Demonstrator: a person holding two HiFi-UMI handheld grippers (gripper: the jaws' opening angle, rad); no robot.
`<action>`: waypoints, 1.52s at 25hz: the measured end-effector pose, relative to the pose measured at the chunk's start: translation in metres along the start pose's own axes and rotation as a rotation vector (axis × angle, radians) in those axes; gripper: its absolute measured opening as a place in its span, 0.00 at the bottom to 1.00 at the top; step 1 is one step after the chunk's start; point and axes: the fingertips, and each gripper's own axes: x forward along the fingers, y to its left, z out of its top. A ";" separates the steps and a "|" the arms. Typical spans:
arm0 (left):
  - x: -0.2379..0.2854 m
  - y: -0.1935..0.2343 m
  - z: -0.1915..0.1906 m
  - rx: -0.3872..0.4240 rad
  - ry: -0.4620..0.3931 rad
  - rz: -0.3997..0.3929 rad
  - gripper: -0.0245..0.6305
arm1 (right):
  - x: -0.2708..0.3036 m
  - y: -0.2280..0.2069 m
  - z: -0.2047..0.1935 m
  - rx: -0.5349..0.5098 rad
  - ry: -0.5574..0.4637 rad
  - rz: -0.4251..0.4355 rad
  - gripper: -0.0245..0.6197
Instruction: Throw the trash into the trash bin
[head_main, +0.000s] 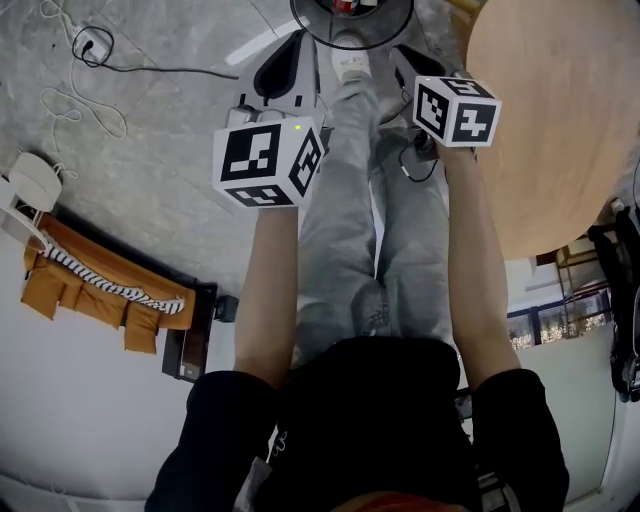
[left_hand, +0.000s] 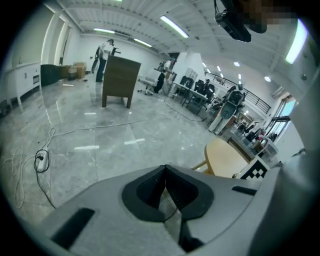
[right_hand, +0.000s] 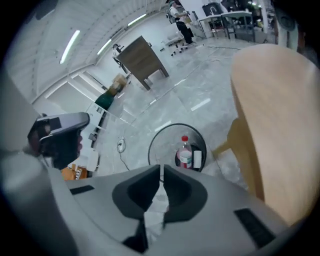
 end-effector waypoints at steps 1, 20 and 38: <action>0.002 -0.007 0.003 0.019 -0.001 -0.010 0.04 | -0.010 0.003 0.003 0.004 -0.034 0.035 0.08; -0.056 -0.290 0.037 0.345 -0.042 -0.276 0.04 | -0.352 -0.079 -0.047 0.283 -0.619 -0.158 0.05; -0.204 -0.599 0.061 0.592 -0.171 -0.702 0.04 | -0.734 -0.119 -0.166 0.514 -1.174 -0.730 0.05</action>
